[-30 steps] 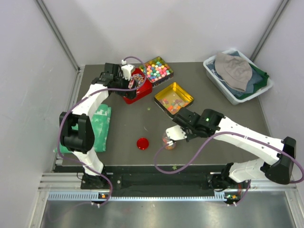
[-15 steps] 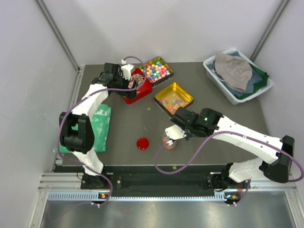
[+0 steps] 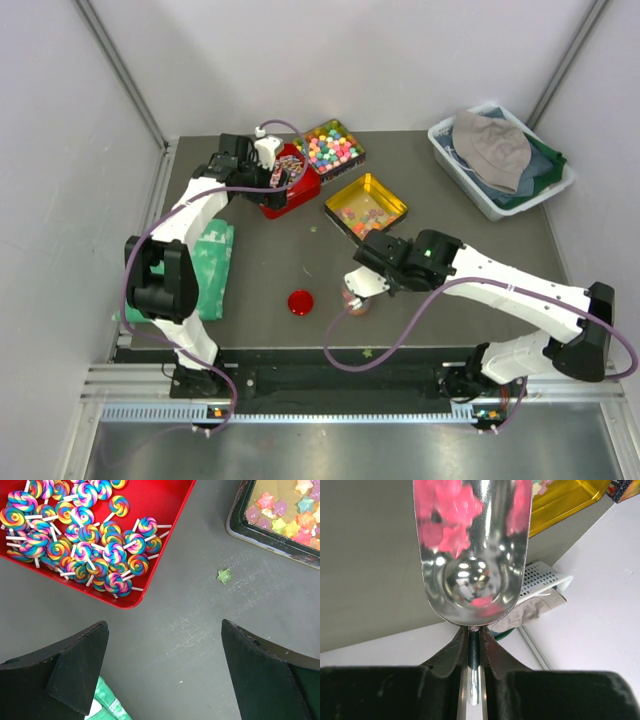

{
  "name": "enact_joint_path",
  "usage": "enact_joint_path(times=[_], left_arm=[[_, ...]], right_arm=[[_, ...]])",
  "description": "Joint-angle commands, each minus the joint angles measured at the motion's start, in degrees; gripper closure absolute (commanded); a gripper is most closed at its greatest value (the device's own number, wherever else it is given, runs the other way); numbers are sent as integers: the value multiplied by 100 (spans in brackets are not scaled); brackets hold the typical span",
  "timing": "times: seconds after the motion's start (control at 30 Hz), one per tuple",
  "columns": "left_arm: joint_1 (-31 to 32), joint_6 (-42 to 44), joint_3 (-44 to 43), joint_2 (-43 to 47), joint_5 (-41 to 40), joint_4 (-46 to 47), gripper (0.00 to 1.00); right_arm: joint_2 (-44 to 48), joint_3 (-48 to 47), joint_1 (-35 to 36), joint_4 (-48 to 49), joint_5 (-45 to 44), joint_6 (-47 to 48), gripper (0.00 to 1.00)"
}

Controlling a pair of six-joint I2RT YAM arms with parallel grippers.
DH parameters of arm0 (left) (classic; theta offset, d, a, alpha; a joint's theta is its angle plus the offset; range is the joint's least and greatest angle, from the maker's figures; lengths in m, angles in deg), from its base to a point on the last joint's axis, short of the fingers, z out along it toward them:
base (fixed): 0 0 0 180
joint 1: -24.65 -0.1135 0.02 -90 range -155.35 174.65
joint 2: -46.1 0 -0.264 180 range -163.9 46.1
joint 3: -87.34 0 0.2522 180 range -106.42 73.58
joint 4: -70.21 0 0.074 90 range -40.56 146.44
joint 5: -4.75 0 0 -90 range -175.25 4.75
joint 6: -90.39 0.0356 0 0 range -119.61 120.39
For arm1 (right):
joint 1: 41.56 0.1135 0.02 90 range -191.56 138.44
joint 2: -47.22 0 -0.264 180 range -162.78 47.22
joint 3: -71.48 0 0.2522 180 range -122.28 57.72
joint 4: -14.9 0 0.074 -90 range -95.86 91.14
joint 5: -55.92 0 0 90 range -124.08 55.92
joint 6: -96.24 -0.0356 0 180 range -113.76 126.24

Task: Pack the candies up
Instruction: Place the fake candies in the packing bottle.

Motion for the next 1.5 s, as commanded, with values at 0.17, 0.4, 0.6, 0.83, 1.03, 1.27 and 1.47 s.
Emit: enact_joint_path(times=[0.17,0.4,0.6,0.83,1.03,1.27,1.47], left_arm=[[-48,-69,82,282,151,260,1],[-48,-61,109,291,168,277,1],[-57,-70,118,265,212,286,1],[-48,-70,47,115,589,286,1],[-40,-367,-189,71,1924,593,1],[189,-1403,-1085,-499,3709,1146,1],[742,-2337,-1639,-1106,4203,1929,1]], right_arm=[[-44,-273,194,10,-230,23,100],[-53,-273,212,1,-248,23,100],[-35,-414,212,27,-239,14,100],[18,-993,124,35,-125,-144,100],[36,-1082,-1051,799,735,-187,100],[-183,-511,-2345,2671,1878,-539,100],[-439,-327,-2354,3383,2222,-1172,100]])
